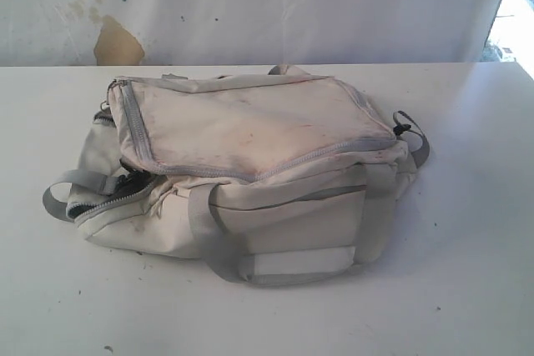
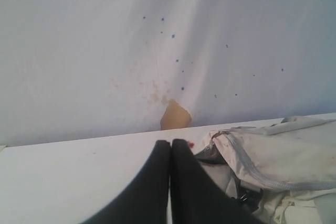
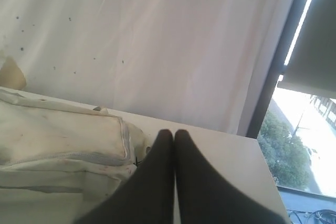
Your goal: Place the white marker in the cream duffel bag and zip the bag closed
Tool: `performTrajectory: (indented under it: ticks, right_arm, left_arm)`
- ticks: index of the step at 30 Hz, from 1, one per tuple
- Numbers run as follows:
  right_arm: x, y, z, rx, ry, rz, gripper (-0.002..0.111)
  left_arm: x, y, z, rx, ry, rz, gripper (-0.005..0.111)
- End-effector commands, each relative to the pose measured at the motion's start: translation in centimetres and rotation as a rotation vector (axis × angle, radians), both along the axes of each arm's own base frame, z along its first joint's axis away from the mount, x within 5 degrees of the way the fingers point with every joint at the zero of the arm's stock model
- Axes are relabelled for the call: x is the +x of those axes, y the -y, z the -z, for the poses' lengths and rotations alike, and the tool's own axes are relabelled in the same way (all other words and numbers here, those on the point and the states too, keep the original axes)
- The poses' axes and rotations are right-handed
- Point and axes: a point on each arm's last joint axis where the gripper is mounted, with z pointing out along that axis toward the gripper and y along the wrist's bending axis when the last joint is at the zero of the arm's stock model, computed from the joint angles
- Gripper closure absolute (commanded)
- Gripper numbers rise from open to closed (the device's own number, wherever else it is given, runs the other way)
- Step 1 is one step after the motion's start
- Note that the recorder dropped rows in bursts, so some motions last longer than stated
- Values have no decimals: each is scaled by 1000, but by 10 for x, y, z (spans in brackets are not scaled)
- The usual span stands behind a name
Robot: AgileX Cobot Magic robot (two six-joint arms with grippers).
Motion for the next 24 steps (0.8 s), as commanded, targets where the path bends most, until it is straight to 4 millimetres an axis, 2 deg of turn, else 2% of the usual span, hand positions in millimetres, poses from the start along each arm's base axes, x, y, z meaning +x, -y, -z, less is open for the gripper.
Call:
performTrajectory:
  ticks: [1, 4, 7, 12, 16, 21, 23, 24]
  right_arm:
    - [8, 1, 3, 8, 60, 11, 108]
    - [17, 2, 7, 23, 123, 23, 108]
    - [29, 2, 21, 30, 129, 31, 108]
    - [50, 2, 54, 105, 120, 41, 108]
    - [64, 4, 82, 116, 180, 68, 108]
    - [74, 6, 120, 113, 200, 96, 108]
    - [75, 7, 121, 113, 207, 98, 108]
    - [75, 6, 126, 108, 154, 93, 108]
  left_arm:
    - [1, 0, -1, -14, 25, 9, 107]
    - [8, -1, -5, -17, 129, 0, 107]
    - [23, -2, 3, -28, 182, -9, 107]
    - [57, -5, 40, -38, 158, -24, 107]
    - [76, -6, 74, -44, 97, -31, 107]
    - [97, -8, 117, -37, 115, -54, 107]
    - [101, -9, 131, -44, 141, -61, 107]
    - [103, -10, 139, -47, 160, -66, 107]
